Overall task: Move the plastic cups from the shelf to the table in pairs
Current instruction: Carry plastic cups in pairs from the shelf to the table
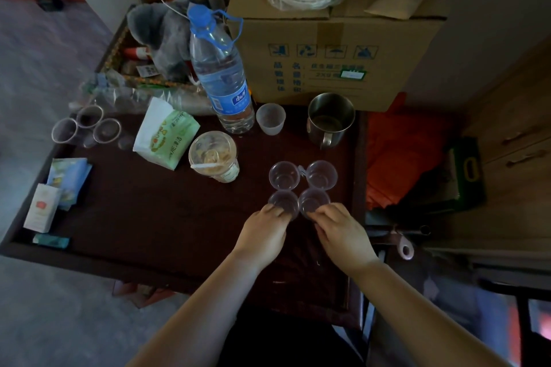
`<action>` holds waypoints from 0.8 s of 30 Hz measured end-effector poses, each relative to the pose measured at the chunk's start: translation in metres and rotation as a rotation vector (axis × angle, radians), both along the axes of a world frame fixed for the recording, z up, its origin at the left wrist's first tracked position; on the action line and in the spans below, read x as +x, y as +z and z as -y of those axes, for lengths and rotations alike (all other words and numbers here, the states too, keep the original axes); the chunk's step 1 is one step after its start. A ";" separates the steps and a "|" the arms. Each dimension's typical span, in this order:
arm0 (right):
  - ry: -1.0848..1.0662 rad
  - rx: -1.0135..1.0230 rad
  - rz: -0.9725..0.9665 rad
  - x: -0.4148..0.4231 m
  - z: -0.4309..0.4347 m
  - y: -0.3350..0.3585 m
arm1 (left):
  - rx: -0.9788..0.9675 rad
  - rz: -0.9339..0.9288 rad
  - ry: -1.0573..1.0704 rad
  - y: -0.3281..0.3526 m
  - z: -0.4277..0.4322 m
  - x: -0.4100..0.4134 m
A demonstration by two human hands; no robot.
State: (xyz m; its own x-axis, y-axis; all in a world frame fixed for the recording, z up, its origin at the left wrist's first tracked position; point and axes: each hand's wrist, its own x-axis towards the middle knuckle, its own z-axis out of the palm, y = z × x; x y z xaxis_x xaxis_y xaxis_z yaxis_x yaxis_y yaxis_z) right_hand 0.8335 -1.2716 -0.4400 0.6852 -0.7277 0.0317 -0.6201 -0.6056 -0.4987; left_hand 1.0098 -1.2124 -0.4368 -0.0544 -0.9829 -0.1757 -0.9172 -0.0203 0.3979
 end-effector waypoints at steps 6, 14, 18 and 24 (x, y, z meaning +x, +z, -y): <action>0.006 0.014 -0.048 -0.003 -0.005 -0.007 | 0.008 -0.003 -0.007 -0.003 -0.002 0.001; -0.014 -0.015 -0.041 -0.006 -0.009 -0.002 | -0.004 -0.011 0.015 0.001 -0.007 -0.001; -0.022 -0.029 -0.034 -0.008 -0.013 -0.001 | -0.038 0.005 0.027 0.005 -0.012 -0.003; -0.094 -0.046 -0.010 -0.008 -0.020 0.022 | -0.125 -0.028 0.065 0.026 -0.018 0.000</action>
